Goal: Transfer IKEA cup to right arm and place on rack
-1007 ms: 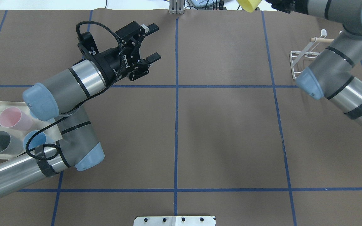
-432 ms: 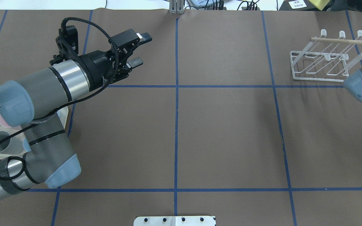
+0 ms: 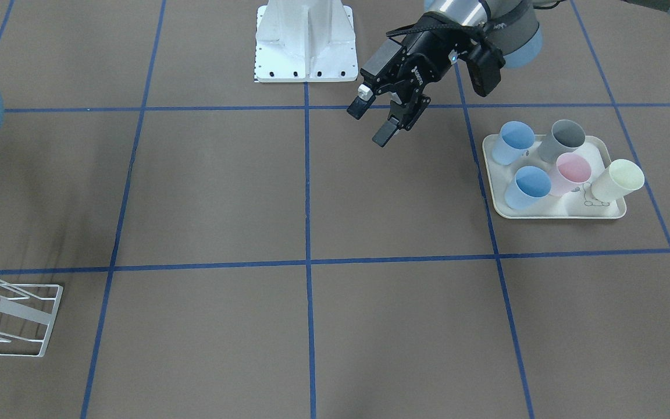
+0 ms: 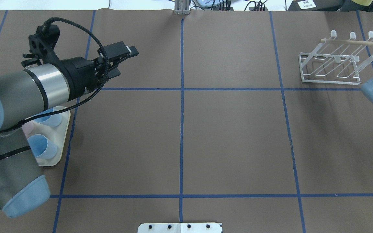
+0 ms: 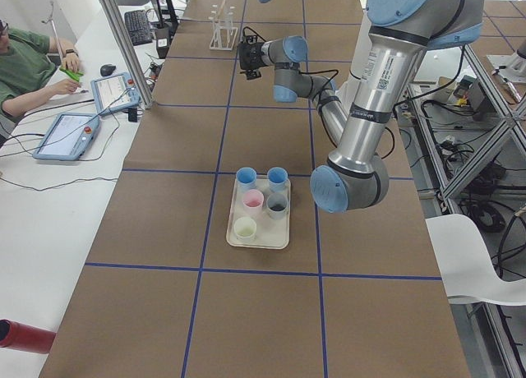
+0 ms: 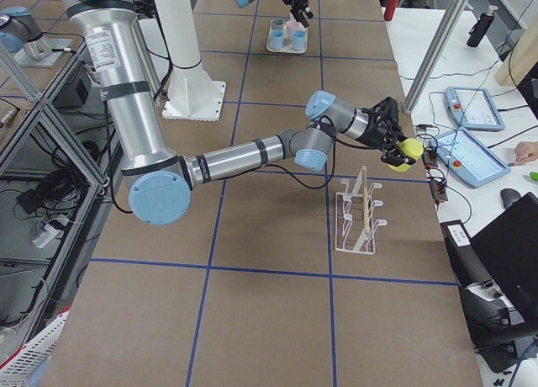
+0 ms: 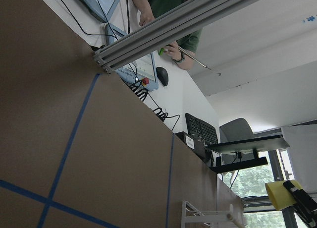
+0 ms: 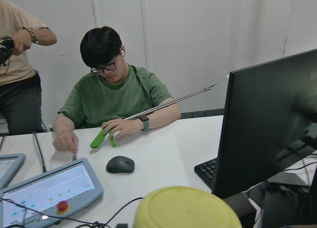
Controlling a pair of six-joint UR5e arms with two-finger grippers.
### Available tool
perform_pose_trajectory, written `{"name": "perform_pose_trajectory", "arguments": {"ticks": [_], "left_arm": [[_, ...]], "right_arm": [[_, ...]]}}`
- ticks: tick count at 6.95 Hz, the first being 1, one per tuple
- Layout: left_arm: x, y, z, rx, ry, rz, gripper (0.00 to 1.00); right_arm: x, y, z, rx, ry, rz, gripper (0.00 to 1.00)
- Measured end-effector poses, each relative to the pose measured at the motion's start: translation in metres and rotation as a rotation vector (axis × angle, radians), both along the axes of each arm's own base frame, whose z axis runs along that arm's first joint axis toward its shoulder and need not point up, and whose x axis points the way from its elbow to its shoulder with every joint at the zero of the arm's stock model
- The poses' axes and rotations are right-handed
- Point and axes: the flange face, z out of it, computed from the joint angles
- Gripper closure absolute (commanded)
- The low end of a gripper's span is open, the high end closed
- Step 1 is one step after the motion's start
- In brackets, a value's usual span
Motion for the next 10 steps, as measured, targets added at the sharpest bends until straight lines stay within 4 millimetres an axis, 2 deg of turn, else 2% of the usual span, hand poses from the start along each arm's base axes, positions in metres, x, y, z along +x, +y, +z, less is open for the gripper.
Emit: {"name": "perform_pose_trajectory", "arguments": {"ticks": [2, 4, 7, 10], "left_arm": [[-0.021, 0.009, 0.019, -0.013, -0.141, -0.001, 0.00], [-0.026, 0.012, 0.025, -0.022, -0.176, 0.000, 0.00], [-0.025, 0.012, 0.028, -0.026, -0.185, 0.002, 0.00], [-0.024, 0.011, 0.029, -0.027, -0.188, 0.003, 0.00]], "right_arm": [[0.007, -0.007, 0.052, -0.059, 0.150, 0.021, 1.00], [0.007, -0.011, 0.093, -0.063, 0.192, 0.012, 1.00], [0.003, -0.010, 0.108, -0.057, 0.192, 0.002, 1.00], [-0.002, 0.000, 0.123, -0.074, 0.199, -0.015, 1.00]]}}
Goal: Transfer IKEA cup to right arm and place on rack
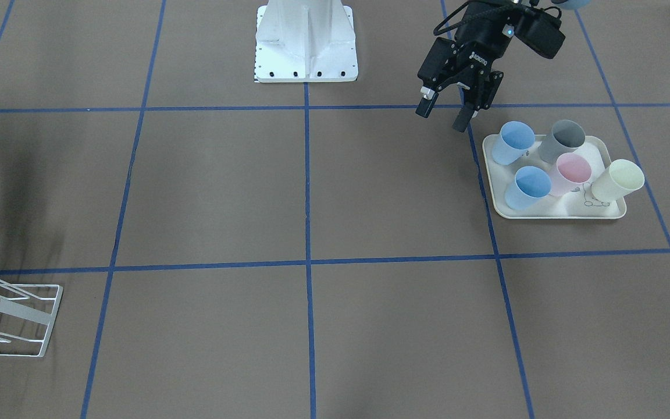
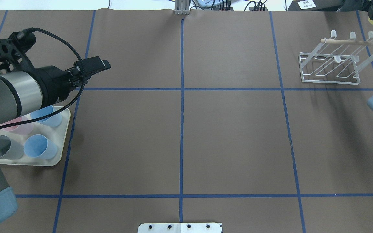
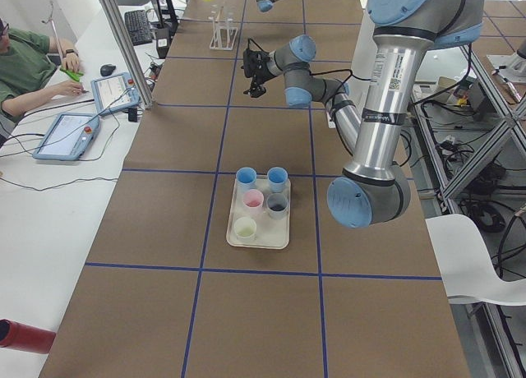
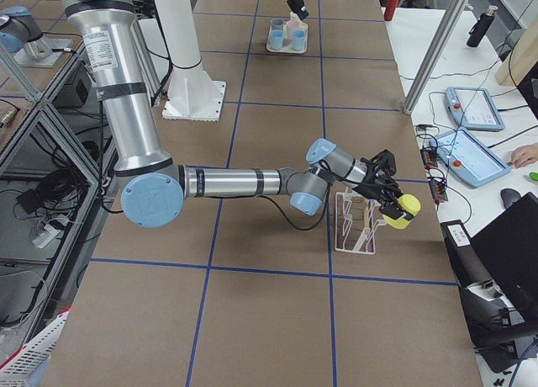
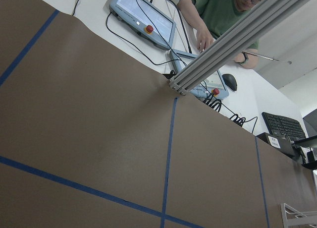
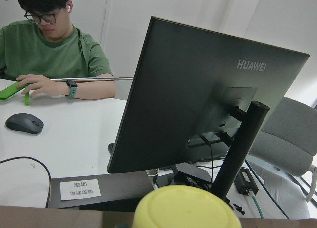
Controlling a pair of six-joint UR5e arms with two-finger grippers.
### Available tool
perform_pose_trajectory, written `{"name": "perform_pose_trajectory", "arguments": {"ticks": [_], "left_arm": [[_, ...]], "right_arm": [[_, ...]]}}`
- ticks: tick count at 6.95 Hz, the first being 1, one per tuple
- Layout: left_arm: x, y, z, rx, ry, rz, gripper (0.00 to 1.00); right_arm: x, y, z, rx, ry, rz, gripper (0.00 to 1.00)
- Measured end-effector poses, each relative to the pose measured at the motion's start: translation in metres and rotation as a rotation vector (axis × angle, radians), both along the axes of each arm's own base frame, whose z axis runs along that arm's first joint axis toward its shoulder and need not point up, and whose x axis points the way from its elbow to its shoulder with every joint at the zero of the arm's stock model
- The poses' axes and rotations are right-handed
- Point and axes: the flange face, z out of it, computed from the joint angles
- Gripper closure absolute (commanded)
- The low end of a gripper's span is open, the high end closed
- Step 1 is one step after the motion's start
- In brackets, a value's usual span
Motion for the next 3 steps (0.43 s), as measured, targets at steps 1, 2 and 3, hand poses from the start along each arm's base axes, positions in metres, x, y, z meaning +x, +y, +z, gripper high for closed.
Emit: {"name": "perform_pose_trajectory", "arguments": {"ticks": [1, 2, 3], "left_arm": [[0.0004, -0.0003, 0.0005, -0.001, -0.001, 0.000, 0.00], [0.0009, -0.0006, 0.0011, -0.002, -0.002, 0.000, 0.00], [0.0015, -0.0009, 0.0016, -0.002, -0.003, 0.001, 0.00]], "right_arm": [[-0.0074, 0.0038, 0.0038, -0.005, 0.002, -0.014, 1.00], [-0.0142, 0.0063, 0.0059, -0.008, 0.004, -0.025, 1.00], [-0.0171, 0.0093, 0.0094, -0.013, 0.006, -0.032, 1.00]]}}
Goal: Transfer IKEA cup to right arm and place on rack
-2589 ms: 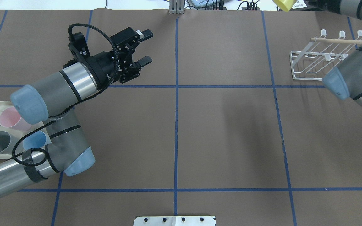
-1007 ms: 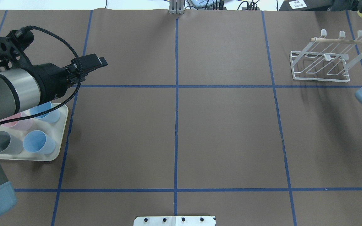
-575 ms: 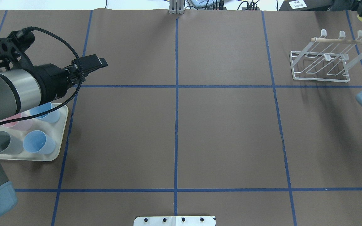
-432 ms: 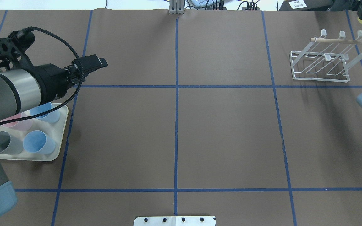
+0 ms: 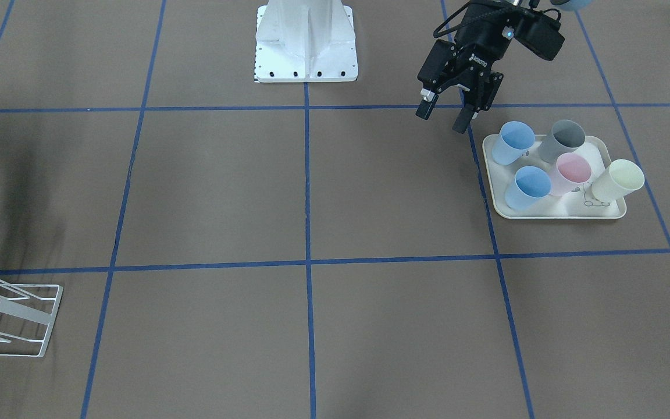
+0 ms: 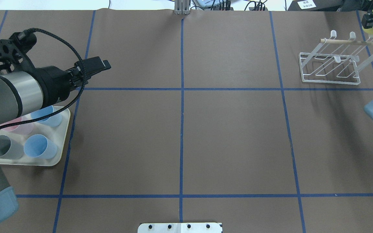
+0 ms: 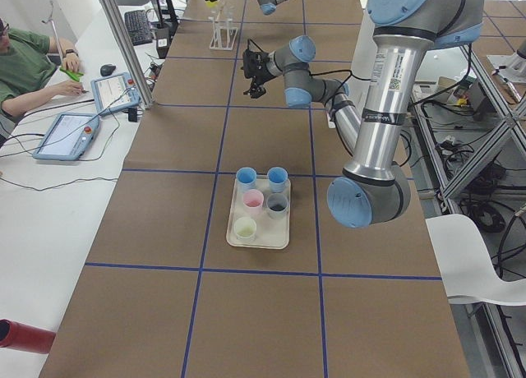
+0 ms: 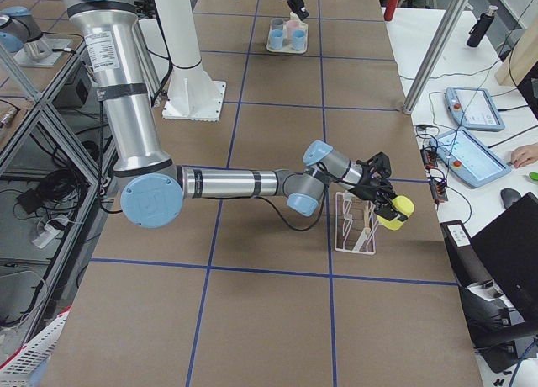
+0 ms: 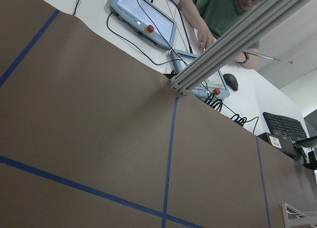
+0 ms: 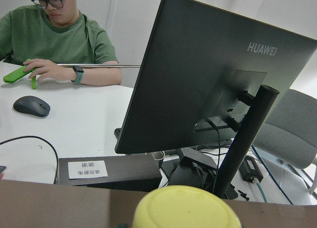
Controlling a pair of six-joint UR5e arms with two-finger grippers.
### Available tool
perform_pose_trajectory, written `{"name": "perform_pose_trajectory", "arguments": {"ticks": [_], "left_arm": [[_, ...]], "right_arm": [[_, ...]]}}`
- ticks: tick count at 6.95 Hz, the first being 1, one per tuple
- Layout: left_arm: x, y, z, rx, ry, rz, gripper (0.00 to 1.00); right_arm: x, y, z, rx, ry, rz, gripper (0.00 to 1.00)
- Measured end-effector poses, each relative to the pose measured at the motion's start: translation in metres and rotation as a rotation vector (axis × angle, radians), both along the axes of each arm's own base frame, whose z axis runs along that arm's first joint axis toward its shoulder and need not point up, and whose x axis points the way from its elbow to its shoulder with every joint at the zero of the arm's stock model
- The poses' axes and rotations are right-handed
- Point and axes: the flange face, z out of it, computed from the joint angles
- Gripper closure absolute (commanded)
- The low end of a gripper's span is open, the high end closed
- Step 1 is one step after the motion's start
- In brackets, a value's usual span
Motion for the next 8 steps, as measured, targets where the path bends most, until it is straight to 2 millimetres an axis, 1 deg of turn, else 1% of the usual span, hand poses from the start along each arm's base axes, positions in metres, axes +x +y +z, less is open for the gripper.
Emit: {"name": "perform_pose_trajectory", "arguments": {"ticks": [2, 3, 6, 8], "left_arm": [[0.000, 0.000, 0.000, 0.000, 0.001, 0.000, 0.00], [0.000, 0.000, 0.000, 0.000, 0.000, 0.000, 0.00], [0.001, -0.001, 0.002, -0.003, -0.003, -0.002, 0.00], [0.004, -0.003, 0.005, -0.009, -0.009, -0.002, 0.00]], "right_arm": [[0.003, 0.011, 0.014, -0.010, 0.005, -0.004, 1.00], [0.002, 0.013, 0.018, -0.010, 0.005, -0.007, 1.00], [-0.013, 0.013, 0.017, -0.005, 0.006, -0.028, 1.00], [-0.018, 0.014, 0.021, -0.013, 0.011, -0.035, 1.00]]}}
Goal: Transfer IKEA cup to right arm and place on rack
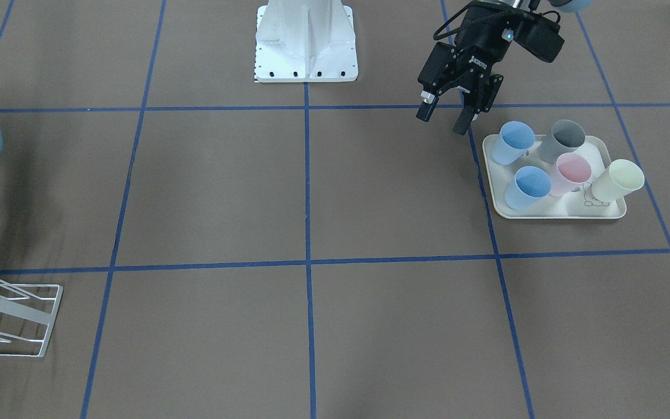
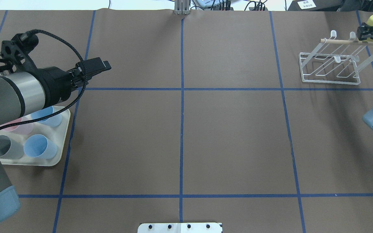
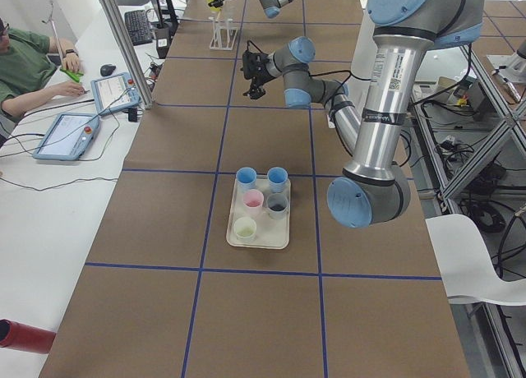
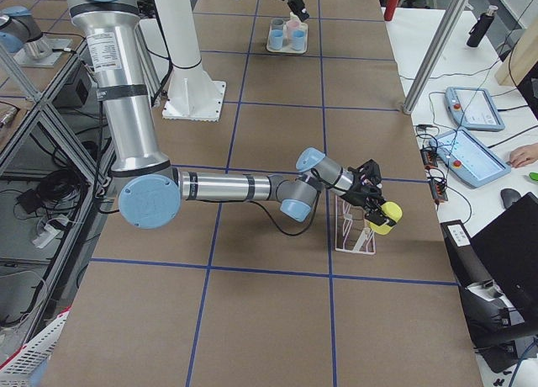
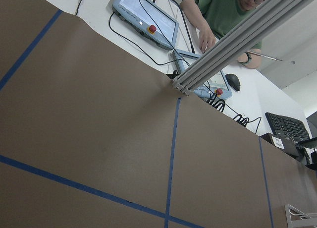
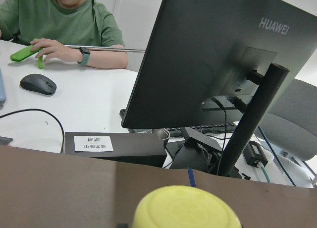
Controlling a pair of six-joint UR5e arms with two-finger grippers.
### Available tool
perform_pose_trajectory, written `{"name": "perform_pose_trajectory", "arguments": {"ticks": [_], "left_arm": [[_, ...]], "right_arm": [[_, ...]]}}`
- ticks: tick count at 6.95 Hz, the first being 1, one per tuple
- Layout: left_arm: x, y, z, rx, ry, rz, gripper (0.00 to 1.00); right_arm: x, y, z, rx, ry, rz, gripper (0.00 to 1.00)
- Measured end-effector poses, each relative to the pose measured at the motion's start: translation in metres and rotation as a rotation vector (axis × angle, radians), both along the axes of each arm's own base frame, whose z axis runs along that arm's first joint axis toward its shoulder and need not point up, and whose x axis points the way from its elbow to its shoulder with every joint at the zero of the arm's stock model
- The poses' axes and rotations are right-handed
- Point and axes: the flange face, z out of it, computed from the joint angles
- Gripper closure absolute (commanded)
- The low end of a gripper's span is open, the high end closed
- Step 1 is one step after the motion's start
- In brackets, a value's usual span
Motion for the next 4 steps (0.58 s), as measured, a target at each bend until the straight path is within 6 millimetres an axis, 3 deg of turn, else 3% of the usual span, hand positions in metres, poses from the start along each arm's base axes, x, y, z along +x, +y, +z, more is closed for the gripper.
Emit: {"name": "perform_pose_trajectory", "arguments": {"ticks": [1, 3, 4], "left_arm": [[0.0014, -0.0008, 0.0014, -0.002, -0.003, 0.000, 0.00], [0.0038, -0.0021, 0.0041, -0.008, -0.006, -0.001, 0.00], [0.0043, -0.0023, 0.0046, -0.009, -0.006, 0.000, 0.00]], "right_arm": [[-0.0005, -0.0003, 0.0022, -0.004, 0.002, -0.001, 0.99], [-0.0016, -0.0015, 0.0041, -0.008, 0.004, -0.001, 0.01], [-0.0018, -0.0019, 0.0041, -0.008, 0.004, -0.001, 0.00]]}}
